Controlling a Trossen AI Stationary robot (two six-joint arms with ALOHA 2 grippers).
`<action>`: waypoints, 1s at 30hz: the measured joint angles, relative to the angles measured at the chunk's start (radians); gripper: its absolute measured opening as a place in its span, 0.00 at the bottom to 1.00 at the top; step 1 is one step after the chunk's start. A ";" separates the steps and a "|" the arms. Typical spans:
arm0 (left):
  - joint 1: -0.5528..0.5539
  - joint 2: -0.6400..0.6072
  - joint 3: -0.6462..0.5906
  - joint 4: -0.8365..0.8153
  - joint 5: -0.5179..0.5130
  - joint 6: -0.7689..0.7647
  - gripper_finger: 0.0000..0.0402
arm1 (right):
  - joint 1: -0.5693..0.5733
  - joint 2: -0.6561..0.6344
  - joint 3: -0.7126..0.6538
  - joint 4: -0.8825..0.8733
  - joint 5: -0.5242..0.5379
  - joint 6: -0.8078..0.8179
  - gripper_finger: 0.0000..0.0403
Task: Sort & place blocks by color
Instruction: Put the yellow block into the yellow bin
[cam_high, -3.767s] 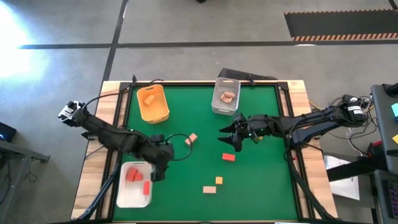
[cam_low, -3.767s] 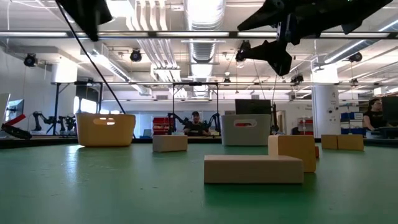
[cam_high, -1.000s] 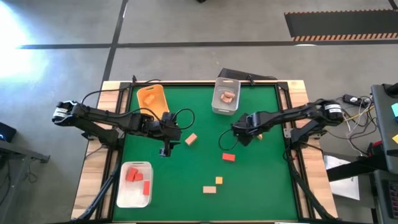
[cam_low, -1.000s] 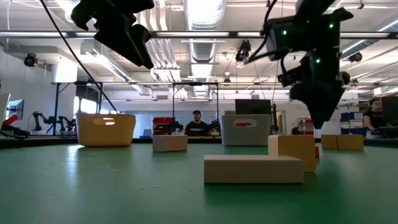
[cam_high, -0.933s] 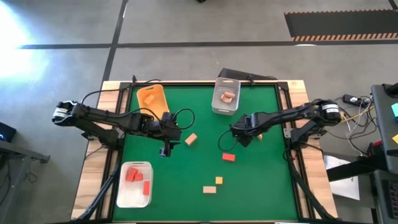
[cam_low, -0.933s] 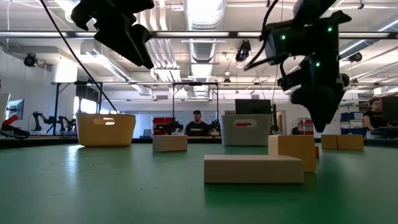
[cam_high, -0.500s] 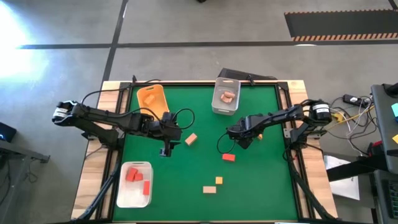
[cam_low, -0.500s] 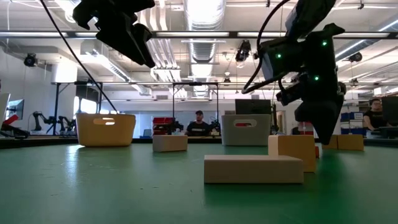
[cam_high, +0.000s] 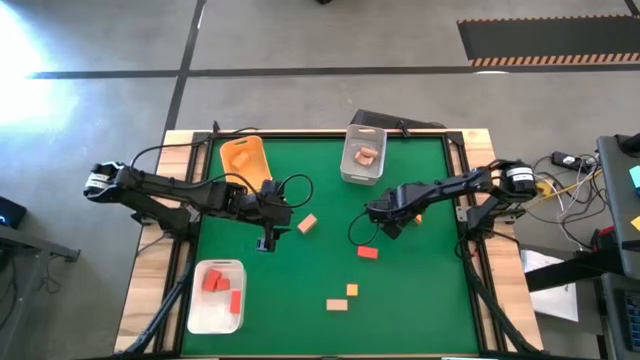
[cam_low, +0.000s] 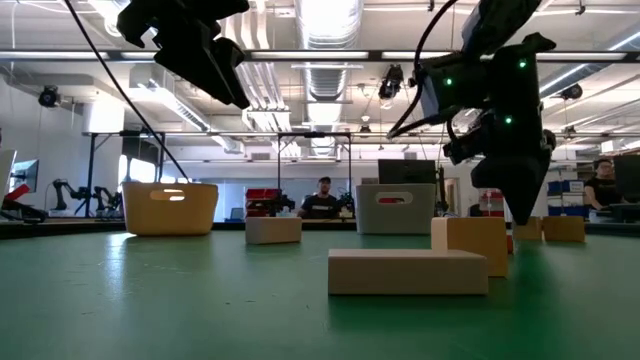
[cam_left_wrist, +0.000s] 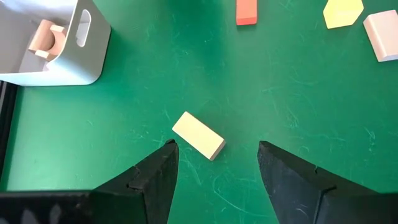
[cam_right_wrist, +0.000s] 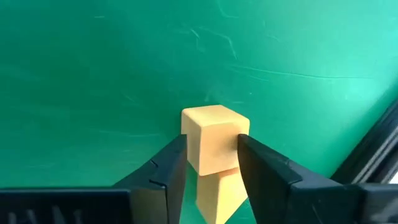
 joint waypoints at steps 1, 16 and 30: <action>0.000 0.000 0.000 0.000 0.000 0.000 0.50 | 0.000 -0.008 0.000 0.002 -0.004 0.000 0.34; 0.000 0.000 0.000 0.032 -0.011 0.004 0.50 | -0.002 -0.039 -0.008 0.010 0.032 -0.024 0.60; 0.000 0.000 0.000 0.058 -0.011 0.003 0.50 | -0.002 -0.022 -0.061 0.101 0.025 -0.035 0.35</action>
